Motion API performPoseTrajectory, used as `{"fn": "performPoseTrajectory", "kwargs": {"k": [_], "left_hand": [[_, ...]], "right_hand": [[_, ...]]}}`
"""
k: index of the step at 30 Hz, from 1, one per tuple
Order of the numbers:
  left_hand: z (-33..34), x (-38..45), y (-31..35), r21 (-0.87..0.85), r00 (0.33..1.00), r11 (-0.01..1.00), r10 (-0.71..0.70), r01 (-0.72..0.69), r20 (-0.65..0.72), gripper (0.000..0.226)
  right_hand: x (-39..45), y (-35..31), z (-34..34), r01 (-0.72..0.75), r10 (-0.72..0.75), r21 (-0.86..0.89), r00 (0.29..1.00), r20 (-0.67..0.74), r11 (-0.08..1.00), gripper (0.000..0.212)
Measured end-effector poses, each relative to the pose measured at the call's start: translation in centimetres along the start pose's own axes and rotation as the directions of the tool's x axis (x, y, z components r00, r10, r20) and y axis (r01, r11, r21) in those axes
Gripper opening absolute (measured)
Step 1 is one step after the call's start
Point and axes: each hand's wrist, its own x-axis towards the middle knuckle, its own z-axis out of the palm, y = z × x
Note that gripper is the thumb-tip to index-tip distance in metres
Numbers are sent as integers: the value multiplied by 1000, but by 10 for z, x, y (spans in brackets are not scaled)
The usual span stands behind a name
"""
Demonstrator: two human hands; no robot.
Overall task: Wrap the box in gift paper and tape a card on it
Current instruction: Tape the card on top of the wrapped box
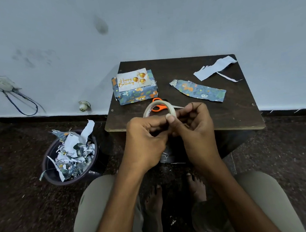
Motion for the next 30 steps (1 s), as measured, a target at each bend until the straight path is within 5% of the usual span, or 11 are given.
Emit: {"fn": "performPoseTrajectory", "kwargs": {"k": [3, 11, 15, 19, 25, 30], "left_hand": [[1, 1, -7, 170, 998, 984, 57, -50, -37, 23], [9, 7, -1, 246, 979, 963, 150, -112, -142, 23], [3, 12, -4, 266, 979, 962, 109, -61, -170, 16], [0, 17, -2, 275, 988, 960, 1, 43, -157, 11], [-9, 37, -4, 290, 973, 952, -30, 98, -228, 8], [-40, 62, -12, 278, 924, 956, 17, 97, -382, 34]], "right_hand": [[4, -2, -5, -43, 44, 5, 998, -40, 999, 40], [21, -14, -25, 58, -51, 97, 996, -75, 994, 33], [39, -22, -43, 260, -296, -222, 944, -148, 940, 37], [52, -14, -64, 256, -435, -657, 892, -122, 709, 33], [60, 6, -64, 109, -271, -826, 961, -54, 553, 29], [63, 11, -59, 22, -192, -861, 977, -88, 508, 27]]}}
